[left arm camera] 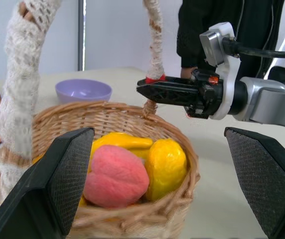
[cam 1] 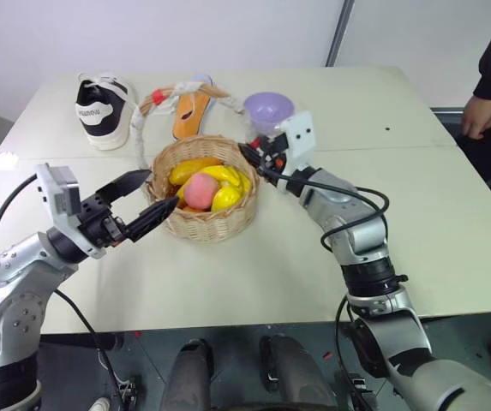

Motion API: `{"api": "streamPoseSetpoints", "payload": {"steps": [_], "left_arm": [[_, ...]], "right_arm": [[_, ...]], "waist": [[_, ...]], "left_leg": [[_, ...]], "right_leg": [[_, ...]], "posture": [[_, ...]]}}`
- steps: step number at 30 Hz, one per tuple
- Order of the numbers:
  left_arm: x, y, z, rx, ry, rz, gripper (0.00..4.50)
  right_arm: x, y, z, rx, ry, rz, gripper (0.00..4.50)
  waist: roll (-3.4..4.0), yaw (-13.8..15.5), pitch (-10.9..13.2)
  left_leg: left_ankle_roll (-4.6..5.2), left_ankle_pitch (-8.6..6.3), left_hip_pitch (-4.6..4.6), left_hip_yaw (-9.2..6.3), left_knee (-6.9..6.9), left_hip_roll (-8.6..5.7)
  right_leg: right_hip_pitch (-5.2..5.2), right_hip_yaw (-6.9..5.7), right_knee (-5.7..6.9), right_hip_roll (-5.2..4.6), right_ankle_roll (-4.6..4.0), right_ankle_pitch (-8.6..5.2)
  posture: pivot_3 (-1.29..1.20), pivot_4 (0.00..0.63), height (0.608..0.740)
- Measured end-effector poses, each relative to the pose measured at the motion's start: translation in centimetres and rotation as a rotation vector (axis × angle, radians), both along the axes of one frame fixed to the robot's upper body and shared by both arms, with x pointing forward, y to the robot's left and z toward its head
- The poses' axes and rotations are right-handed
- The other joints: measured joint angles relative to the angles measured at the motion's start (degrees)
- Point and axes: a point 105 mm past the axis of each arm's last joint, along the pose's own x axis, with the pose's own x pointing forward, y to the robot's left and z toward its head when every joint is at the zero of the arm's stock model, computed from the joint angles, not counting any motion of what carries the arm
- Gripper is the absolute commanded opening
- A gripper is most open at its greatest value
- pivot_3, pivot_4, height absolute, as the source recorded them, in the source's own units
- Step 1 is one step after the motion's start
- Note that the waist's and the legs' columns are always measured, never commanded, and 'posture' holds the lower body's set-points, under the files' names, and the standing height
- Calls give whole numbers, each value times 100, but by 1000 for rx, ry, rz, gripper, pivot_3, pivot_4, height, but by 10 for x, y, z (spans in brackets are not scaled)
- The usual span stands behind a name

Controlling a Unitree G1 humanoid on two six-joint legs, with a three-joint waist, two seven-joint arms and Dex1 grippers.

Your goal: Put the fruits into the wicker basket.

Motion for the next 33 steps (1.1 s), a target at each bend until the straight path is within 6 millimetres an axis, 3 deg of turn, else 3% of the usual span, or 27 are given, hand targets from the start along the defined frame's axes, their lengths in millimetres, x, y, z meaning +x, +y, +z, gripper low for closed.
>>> {"api": "streamPoseSetpoints", "payload": {"steps": [4,7,10,13,16,20,23,30,33], "left_arm": [[1,-1,0,-10,-3,4,4500],[3,-6,0,-14,-4,-14,4500],[7,-16,4,-22,-24,-59,4500],[13,-23,2,-39,-15,-94,4500],[21,-34,1,-49,-7,-132,4500],[28,-48,2,-62,-23,-187,4500],[33,-58,-1,-70,-14,-214,4500],[38,-61,-7,-36,-17,-197,4500],[39,-55,-15,-4,1,-166,4500]], "right_arm": [[-2,-6,3,5,-18,-9,6],[-6,-21,3,-5,-38,-46,6],[-8,-70,16,-24,-101,-187,6],[-11,-134,39,-41,-178,-408,6],[-18,-190,45,-72,-201,-621,6],[-21,-235,31,-112,-148,-799,6],[-18,-255,16,-101,-91,-876,6],[-22,-262,21,-65,-112,-897,3458],[-37,-267,19,-76,-125,-913,3458]], "waist": [[0,-1,0],[0,18,0],[3,152,3],[3,182,3],[2,166,3],[6,90,4],[10,28,6],[15,0,8],[15,18,8]], "left_leg": [[0,0,2,0,0,0],[0,0,-2,-1,0,-1],[0,0,-6,3,3,-9],[0,0,-6,8,7,-11],[0,0,-3,8,5,-12],[2,-1,12,13,-3,-8],[2,0,12,12,-3,-8],[3,-1,10,12,-2,-8],[3,-1,9,11,-2,-8]], "right_leg": [[0,0,3,1,-5,-3],[0,0,1,0,-2,-3],[1,2,-8,-5,-1,-5],[4,6,-16,-8,-3,-5],[6,8,-15,-5,-3,-6],[5,23,-6,8,-1,-4],[5,23,-1,9,7,1],[5,26,-2,8,19,5],[5,26,-3,7,21,4]], "posture": [[0,150,740],[0,150,740],[0,150,740],[0,150,740],[0,150,740],[0,150,740],[0,150,740],[0,150,740],[0,150,740]]}}
